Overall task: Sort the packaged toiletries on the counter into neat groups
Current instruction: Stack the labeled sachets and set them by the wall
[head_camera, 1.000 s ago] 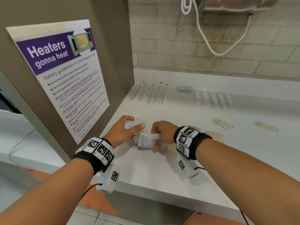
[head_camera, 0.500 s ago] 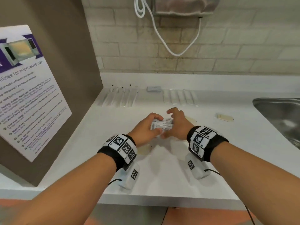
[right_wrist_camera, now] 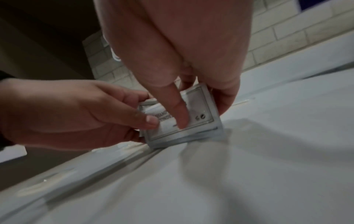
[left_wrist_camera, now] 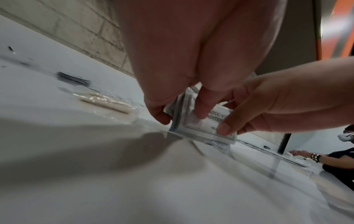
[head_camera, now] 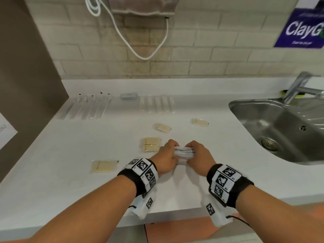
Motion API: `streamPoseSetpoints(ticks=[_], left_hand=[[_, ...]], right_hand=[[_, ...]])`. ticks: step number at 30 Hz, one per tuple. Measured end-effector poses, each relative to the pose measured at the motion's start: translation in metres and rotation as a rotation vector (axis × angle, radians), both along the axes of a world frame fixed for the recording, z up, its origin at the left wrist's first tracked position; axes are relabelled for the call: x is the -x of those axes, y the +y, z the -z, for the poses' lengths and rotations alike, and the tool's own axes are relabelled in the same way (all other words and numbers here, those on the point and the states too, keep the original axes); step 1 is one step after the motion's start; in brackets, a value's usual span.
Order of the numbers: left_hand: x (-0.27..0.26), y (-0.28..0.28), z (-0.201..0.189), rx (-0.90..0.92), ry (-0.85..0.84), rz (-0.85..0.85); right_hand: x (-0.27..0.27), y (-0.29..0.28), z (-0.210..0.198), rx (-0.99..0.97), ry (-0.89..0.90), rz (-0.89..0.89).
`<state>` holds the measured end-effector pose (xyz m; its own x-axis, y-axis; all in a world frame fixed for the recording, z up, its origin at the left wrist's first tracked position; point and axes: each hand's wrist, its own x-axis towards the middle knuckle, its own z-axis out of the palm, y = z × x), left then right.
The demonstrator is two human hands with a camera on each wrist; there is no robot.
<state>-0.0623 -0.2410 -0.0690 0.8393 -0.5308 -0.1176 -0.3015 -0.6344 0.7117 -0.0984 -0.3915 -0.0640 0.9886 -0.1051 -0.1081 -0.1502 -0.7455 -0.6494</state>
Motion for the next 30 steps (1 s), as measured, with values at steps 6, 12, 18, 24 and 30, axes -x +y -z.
streamPoseSetpoints(ticks=[6, 12, 18, 24, 30], left_hand=[[0.0, -0.01, 0.006, 0.039, -0.051, -0.086], [0.002, -0.014, 0.006, -0.023, 0.03, -0.077], [0.003, -0.016, 0.005, -0.023, 0.132, -0.074], [-0.003, -0.014, 0.006, -0.079, 0.099, -0.049], [-0.007, -0.011, 0.01, -0.156, 0.048, -0.021]], right_hand=[[-0.003, -0.001, 0.01, -0.029, -0.046, 0.032], [0.002, 0.001, 0.016, -0.013, 0.028, -0.004], [0.003, -0.004, 0.012, -0.099, 0.072, -0.038], [-0.001, -0.007, 0.01, -0.076, 0.088, -0.068], [-0.004, -0.012, 0.013, -0.042, 0.107, -0.11]])
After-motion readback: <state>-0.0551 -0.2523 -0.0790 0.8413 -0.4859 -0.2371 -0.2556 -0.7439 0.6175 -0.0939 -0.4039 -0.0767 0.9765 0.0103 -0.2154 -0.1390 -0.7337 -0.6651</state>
